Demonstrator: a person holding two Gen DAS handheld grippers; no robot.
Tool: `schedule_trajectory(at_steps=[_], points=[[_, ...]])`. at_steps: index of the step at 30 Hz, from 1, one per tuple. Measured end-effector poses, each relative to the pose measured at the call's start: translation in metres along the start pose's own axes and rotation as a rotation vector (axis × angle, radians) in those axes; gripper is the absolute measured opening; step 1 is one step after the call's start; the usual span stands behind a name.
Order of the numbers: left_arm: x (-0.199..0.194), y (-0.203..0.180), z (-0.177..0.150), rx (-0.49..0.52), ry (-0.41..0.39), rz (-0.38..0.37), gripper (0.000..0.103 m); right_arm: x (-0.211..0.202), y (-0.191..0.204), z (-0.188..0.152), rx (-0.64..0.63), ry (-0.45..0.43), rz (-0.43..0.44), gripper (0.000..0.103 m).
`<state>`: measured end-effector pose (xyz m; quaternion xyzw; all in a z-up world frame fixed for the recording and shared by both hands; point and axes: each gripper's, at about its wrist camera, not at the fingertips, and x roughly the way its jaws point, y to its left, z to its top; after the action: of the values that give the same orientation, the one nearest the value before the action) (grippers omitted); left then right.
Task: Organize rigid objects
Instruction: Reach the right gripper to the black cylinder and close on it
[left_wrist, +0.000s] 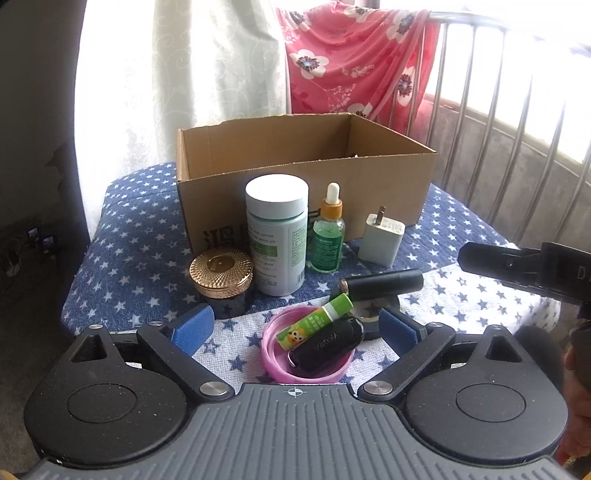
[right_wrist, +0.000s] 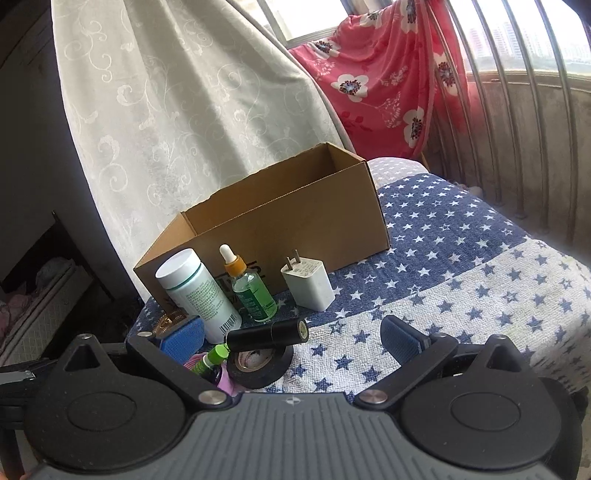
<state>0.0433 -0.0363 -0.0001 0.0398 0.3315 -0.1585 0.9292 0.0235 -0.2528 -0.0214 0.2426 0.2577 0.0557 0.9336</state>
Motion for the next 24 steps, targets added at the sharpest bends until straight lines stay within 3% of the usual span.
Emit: schedule_trajectory(at_steps=[1, 3, 4, 9, 15, 18, 20, 24], points=[[0.006, -0.002, 0.003, 0.011, 0.005, -0.019, 0.091, 0.004, -0.005, 0.002, 0.029, 0.003, 0.021, 0.098], [0.017, -0.006, 0.008, 0.03, 0.017, -0.059, 0.075, 0.013, -0.013, 0.004, 0.075, 0.019, 0.051, 0.09], [0.022, -0.009, 0.01, 0.043, 0.024, -0.077, 0.074, 0.018, -0.018, 0.004, 0.096, 0.031, 0.066, 0.083], [0.048, -0.021, 0.016, 0.099, 0.069, -0.137, 0.06, 0.046, -0.039, 0.002, 0.212, 0.107, 0.142, 0.07], [0.069, -0.03, 0.019, 0.133, 0.137, -0.166, 0.056, 0.063, -0.055, -0.005, 0.299, 0.151, 0.208, 0.063], [0.075, -0.033, 0.021, 0.144, 0.163, -0.17, 0.056, 0.073, -0.059, -0.008, 0.332, 0.182, 0.229, 0.05], [0.077, -0.036, 0.022, 0.15, 0.173, -0.174, 0.055, 0.078, -0.063, -0.009, 0.352, 0.198, 0.243, 0.034], [0.082, -0.04, 0.024, 0.171, 0.182, -0.167, 0.055, 0.078, -0.067, -0.008, 0.361, 0.184, 0.258, 0.032]])
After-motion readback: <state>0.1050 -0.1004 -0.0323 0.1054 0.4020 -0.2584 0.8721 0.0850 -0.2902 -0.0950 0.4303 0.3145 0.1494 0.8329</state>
